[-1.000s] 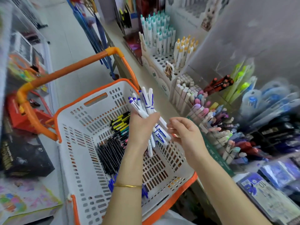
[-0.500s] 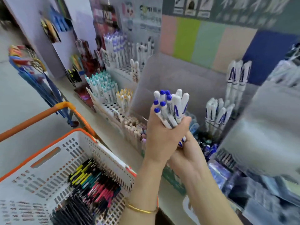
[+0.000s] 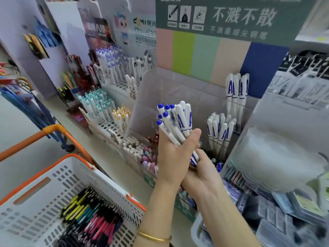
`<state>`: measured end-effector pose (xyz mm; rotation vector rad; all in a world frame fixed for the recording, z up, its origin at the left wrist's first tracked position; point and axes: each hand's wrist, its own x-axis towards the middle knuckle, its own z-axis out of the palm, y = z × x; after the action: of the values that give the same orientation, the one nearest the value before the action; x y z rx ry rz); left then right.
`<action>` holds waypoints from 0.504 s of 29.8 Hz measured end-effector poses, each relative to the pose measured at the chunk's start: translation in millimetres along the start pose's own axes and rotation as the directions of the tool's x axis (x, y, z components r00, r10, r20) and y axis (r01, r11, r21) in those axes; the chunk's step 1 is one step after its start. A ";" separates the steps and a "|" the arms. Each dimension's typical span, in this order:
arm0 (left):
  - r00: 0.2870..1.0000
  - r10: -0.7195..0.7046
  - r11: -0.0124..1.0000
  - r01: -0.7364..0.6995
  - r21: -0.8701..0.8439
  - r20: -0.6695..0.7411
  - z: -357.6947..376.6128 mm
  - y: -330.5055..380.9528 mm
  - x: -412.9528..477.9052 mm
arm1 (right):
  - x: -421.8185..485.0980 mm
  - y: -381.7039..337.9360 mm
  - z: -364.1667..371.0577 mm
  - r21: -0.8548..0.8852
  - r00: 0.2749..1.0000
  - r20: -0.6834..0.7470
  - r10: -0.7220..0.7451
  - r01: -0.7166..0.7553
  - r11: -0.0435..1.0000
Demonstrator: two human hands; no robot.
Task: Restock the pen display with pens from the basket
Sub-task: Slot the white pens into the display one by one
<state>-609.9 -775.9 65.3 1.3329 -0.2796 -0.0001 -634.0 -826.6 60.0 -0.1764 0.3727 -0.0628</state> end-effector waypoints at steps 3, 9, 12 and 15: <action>0.999 0.002 1.000 -0.002 -0.001 0.041 -1.7 0.9 3.9 | -1.5 -0.6 -1.2 -0.041 1.000 -0.020 0.009 -0.009 0.999; 0.993 -0.113 0.973 0.103 -0.205 -0.037 -7.3 5.6 12.1 | -19.3 -3.4 7.0 -0.671 0.963 0.034 -0.268 0.221 0.708; 0.983 -0.180 0.949 0.162 -0.269 -0.044 -14.9 8.9 14.6 | -21.9 -10.7 9.5 -0.902 0.772 0.357 -0.526 0.432 0.022; 0.979 -0.203 0.954 0.190 -0.232 -0.035 -17.7 6.3 14.1 | -16.3 -23.2 25.7 -0.806 0.632 0.567 -0.528 0.557 -0.200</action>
<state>-593.7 -759.6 70.5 1.1250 -0.0923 -0.1565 -640.4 -843.8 93.6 -1.8131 0.2101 -0.7549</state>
